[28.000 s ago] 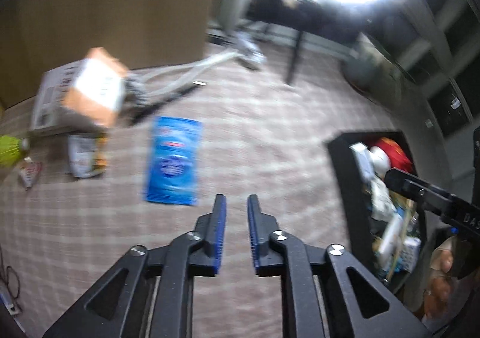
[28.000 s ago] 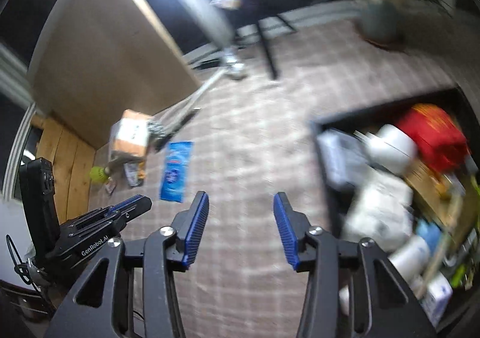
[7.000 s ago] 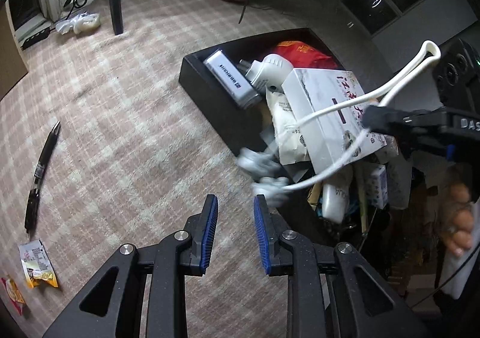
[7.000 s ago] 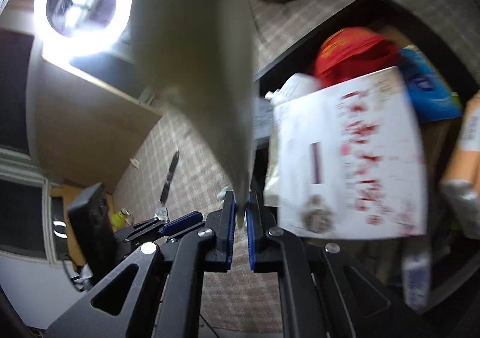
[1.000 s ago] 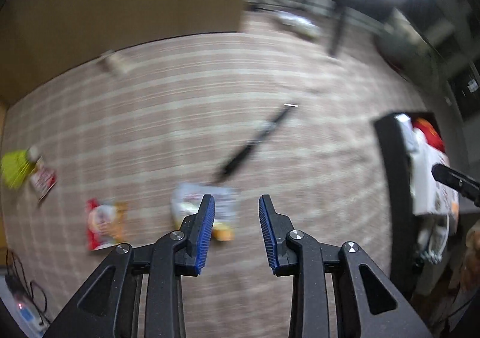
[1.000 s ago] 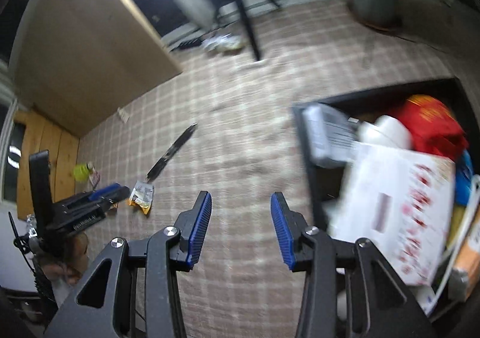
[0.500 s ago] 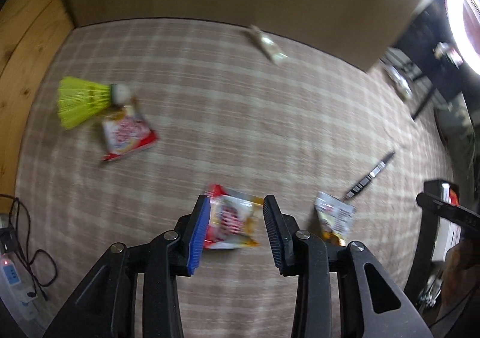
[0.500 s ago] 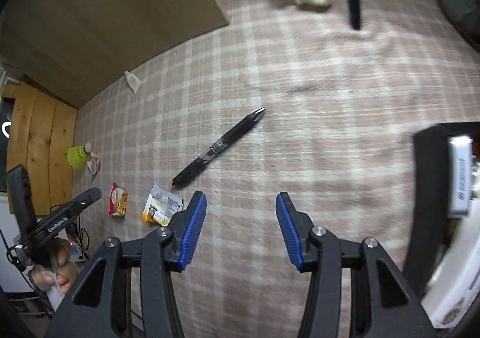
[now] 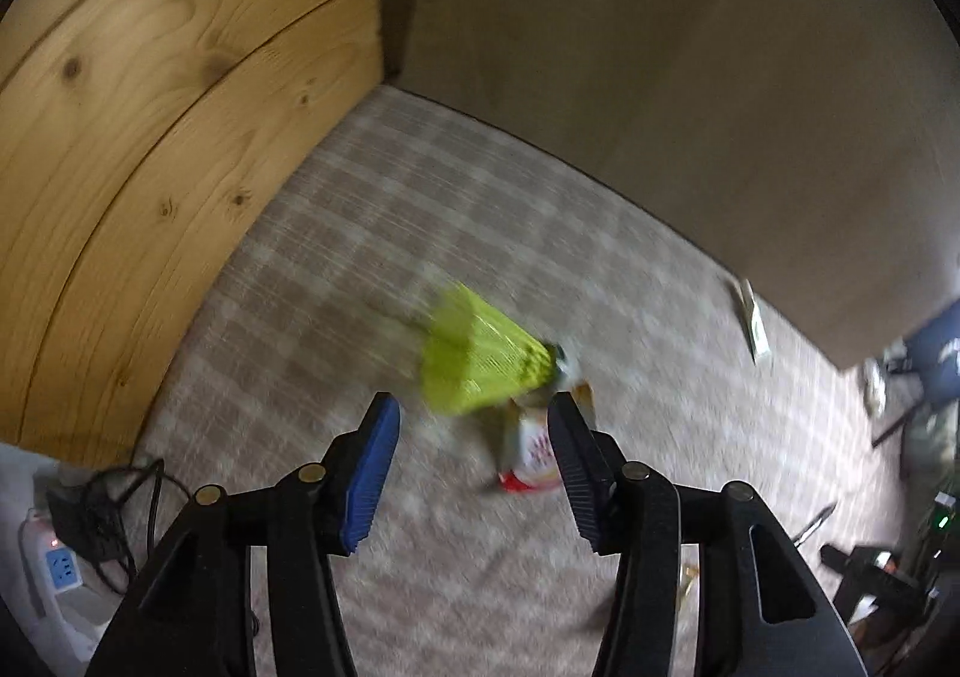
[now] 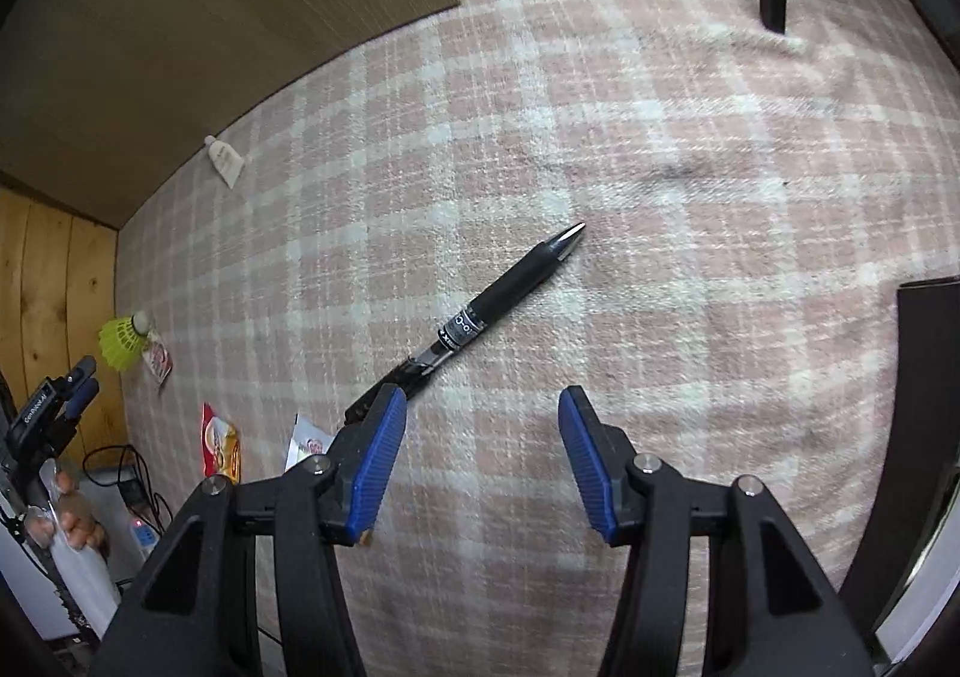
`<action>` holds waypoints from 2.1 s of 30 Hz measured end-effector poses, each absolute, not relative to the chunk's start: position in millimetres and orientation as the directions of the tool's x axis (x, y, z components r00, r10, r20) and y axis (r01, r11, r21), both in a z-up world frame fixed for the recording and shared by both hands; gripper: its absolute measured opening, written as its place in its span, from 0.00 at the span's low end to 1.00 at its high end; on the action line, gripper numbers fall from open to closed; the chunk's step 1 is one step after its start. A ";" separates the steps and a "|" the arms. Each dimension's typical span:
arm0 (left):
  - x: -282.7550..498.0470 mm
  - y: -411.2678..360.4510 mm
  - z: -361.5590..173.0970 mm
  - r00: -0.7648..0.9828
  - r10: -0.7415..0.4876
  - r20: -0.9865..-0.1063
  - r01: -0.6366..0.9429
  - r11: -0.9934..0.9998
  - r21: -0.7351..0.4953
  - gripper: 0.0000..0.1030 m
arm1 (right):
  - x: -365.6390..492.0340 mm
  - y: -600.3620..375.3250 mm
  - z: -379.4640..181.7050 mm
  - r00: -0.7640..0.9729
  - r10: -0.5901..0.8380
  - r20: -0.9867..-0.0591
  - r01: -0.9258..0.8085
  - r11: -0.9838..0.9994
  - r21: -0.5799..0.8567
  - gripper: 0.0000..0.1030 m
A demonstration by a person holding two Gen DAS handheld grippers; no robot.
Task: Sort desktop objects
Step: 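Move both grippers back to the black pen and yellow shuttlecock, then grasp the yellow shuttlecock with the left gripper while the right gripper grasps the black pen, then carry the shuttlecock and pen toward the bin with both grippers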
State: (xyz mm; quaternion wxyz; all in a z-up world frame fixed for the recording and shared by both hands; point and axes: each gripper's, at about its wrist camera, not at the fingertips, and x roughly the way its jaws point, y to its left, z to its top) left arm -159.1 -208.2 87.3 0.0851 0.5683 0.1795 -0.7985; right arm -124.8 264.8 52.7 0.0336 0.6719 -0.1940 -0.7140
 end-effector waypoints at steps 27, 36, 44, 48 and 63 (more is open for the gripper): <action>-200.6 -191.8 47.8 -0.309 0.104 -0.945 0.296 -0.934 -0.200 0.29 | -148.6 186.7 58.3 -0.166 -0.120 -0.979 -0.015 -0.992 0.125 0.28; -197.6 -191.9 58.5 -0.343 0.134 -0.930 0.291 -0.926 -0.241 0.10 | -147.1 124.6 66.6 -0.200 -0.139 -0.970 -0.004 -0.990 0.143 0.14; -189.7 -185.3 73.6 -0.374 0.144 -0.916 0.285 -0.922 -0.261 0.01 | -189.2 157.9 88.7 -0.213 -0.212 -0.954 -0.018 -0.975 0.221 0.11; -184.7 -178.1 91.0 -0.400 0.149 -0.904 0.250 -0.931 -0.264 0.01 | -181.9 168.8 116.5 -0.250 -0.240 -0.938 -0.019 -0.967 0.253 0.11; -143.3 -32.7 159.5 -0.400 0.353 -0.846 -0.086 -0.933 -0.349 0.01 | -69.9 325.9 181.8 -0.378 -0.275 -0.884 -0.106 -0.936 0.336 0.11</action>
